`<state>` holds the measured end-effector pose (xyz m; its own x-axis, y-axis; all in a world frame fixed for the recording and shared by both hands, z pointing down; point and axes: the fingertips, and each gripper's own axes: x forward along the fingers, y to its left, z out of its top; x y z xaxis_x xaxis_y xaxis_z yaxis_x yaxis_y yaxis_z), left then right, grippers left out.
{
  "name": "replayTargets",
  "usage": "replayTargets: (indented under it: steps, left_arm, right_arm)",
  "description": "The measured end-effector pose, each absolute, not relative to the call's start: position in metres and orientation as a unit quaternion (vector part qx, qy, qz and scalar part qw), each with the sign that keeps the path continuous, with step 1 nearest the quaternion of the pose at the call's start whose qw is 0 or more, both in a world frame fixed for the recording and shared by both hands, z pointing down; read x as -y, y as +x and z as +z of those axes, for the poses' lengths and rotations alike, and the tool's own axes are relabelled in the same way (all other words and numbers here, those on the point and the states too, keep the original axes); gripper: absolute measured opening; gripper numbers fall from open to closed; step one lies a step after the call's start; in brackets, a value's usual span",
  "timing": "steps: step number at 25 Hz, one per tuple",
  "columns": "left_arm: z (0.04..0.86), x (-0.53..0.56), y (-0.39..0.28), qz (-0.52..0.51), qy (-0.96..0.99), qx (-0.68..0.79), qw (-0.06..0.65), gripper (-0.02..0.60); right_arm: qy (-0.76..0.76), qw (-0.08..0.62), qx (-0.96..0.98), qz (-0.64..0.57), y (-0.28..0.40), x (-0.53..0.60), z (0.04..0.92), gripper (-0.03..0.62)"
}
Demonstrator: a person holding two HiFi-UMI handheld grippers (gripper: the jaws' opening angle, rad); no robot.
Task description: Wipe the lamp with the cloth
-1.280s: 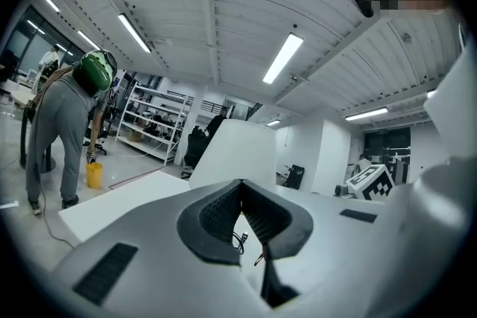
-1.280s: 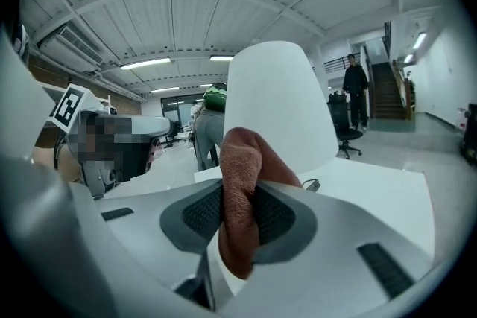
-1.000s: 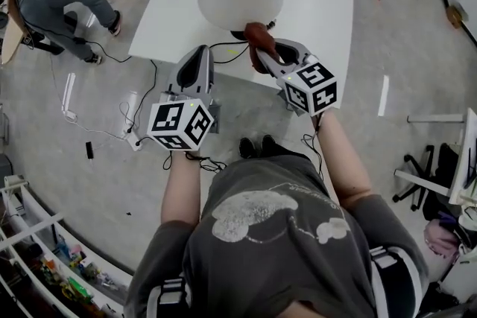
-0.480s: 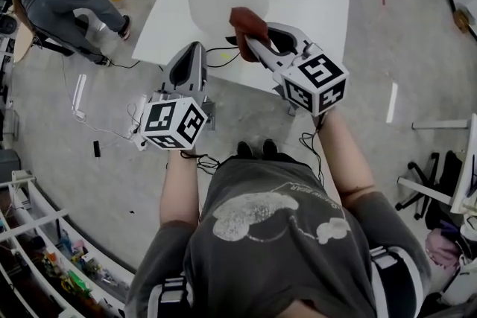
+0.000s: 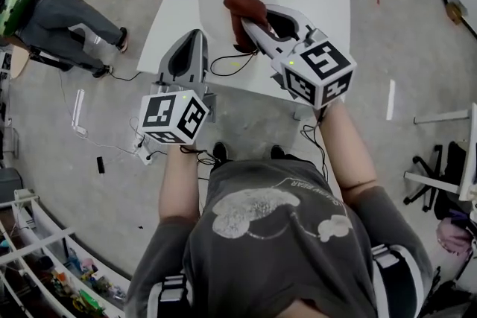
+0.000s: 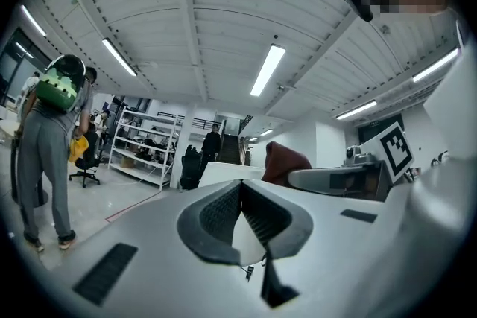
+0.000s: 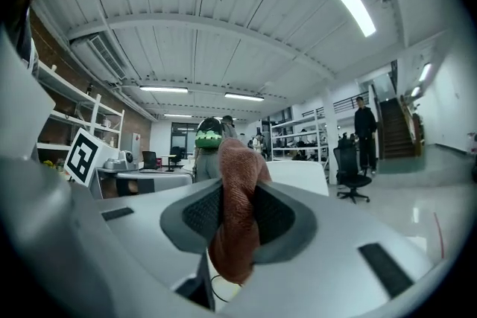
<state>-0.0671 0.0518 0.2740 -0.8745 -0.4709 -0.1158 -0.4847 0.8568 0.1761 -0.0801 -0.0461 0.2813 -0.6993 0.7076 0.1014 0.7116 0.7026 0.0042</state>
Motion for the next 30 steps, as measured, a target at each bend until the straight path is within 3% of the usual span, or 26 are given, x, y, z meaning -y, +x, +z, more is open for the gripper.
replayTargets:
  steps: [13,30]
  left_arm:
    - [0.297,-0.081,-0.103,0.11,-0.348,-0.931,-0.001,0.009]
    - [0.353,-0.115,-0.101,0.117,-0.424,-0.896,-0.064,0.009]
  right_arm:
    - [-0.289,0.082,0.954,-0.003,-0.102,0.006,0.325,0.091]
    - [-0.178,0.2,0.963,0.034,-0.09,-0.016,0.439,0.091]
